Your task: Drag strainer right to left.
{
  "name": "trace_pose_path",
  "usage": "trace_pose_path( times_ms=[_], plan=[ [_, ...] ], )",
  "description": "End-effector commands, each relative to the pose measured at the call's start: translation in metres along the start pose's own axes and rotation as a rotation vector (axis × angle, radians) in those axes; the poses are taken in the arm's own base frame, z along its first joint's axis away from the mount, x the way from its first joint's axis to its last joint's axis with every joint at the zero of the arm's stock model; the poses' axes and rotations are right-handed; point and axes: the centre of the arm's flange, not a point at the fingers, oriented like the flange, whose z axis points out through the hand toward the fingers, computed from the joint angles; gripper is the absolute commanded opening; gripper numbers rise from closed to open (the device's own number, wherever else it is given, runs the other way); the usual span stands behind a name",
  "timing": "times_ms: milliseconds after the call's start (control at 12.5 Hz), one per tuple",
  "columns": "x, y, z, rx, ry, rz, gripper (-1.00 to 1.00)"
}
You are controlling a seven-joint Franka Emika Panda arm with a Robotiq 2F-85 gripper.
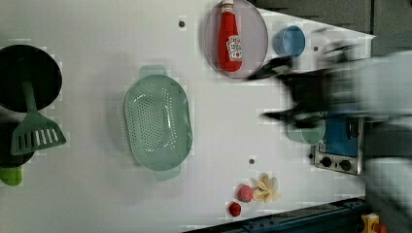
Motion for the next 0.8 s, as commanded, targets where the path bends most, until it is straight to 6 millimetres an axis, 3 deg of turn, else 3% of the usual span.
trace_pose_path(
  times_ms=[80,240,400,560,800],
  plan=[
    [0.15,0.079,-0.092,0.004,0.058,-0.096,1.0],
    [0.196,0.129,-0.125,-0.05,0.086,-0.214,1.0],
    [0.227,0.166,-0.141,-0.053,0.059,-0.223,1.0],
    [0.237,0.18,-0.143,-0.042,0.044,-0.204,1.0],
    [0.234,0.177,-0.134,-0.06,0.038,-0.209,1.0]
  ],
)
